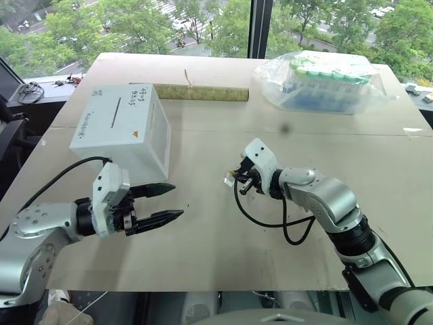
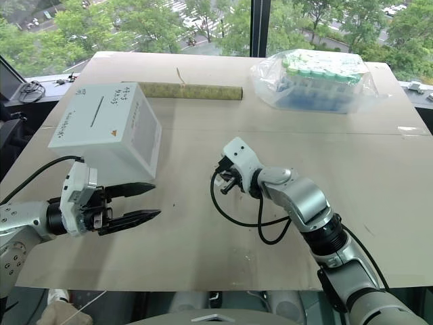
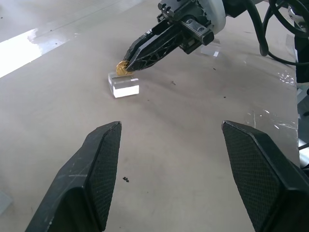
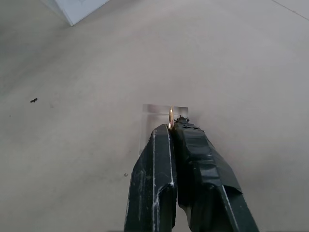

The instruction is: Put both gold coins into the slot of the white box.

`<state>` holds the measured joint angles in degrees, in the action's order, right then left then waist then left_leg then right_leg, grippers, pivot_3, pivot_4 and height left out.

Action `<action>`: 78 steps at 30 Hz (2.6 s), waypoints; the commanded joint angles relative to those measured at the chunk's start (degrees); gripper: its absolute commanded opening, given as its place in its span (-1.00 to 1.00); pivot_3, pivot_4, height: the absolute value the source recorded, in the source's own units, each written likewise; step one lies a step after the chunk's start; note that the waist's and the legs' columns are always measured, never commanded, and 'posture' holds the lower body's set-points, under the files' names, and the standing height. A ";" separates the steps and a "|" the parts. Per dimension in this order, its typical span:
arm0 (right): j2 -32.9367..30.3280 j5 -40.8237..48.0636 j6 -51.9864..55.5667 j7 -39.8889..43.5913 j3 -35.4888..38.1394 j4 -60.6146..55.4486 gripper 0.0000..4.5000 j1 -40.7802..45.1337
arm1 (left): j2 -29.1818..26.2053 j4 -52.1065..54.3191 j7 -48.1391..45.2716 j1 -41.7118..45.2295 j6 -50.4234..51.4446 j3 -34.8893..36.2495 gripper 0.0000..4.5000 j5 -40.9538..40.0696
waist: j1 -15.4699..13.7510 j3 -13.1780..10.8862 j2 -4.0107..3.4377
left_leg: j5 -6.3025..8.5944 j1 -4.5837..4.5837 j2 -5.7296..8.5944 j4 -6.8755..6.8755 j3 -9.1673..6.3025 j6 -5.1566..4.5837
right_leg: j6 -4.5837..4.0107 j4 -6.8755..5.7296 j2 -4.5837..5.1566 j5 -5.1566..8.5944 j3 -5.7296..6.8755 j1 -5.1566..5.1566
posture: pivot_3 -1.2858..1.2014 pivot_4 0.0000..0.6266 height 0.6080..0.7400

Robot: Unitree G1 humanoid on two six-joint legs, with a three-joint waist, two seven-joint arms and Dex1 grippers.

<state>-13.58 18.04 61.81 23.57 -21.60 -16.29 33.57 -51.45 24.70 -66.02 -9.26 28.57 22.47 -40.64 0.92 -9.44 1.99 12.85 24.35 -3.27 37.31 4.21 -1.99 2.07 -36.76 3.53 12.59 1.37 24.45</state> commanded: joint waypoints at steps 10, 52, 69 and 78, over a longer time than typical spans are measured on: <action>-0.02 4.47 -0.63 2.92 7.92 -4.99 -0.94 0.66 | 1.72 0.49 4.24 5.07 4.28 -0.33 0.49 -4.72 | -0.08 0.01 0.01 | -0.01 0.32 0.04 0.02 -0.06 0.00 | 0.02 0.00 -0.03 -0.01 0.09 0.23 | 0.03 -0.52 1.00; -30.54 50.61 2.31 7.63 32.08 -23.80 -1.00 3.61 | 15.52 -8.84 4.69 48.46 24.81 -21.30 -0.31 -17.57 | -0.33 0.01 0.04 | -0.02 0.32 0.09 0.21 -0.18 -0.01 | 0.27 -0.04 -0.41 -0.15 -0.05 0.09 | 0.03 -0.52 1.00; -31.42 53.74 -0.15 6.63 29.56 -24.39 -1.00 2.82 | 16.89 -8.57 2.73 48.39 24.51 -22.28 -0.98 -17.01 | -0.35 0.01 0.05 | -0.02 0.32 0.09 0.22 -0.19 -0.02 | 0.27 -0.05 -0.41 -0.15 -0.08 0.09 | 0.03 -0.52 1.00; -31.56 54.42 -0.71 5.85 28.67 -24.82 -1.00 2.15 | 17.55 -9.19 1.77 48.24 23.06 -22.62 -0.98 -14.71 | -0.38 0.01 0.05 | -0.02 0.31 0.09 0.23 -0.19 -0.02 | 0.28 -0.05 -0.41 -0.15 -0.09 0.09 | 0.03 -0.52 1.00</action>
<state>-45.01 70.49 62.31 29.31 7.88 -39.27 35.38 -35.04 14.40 -63.83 38.14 53.23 0.50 -55.14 0.54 -9.43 2.04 12.82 24.66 -3.18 37.54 4.02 -2.00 2.34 -36.81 3.12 12.43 1.28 24.53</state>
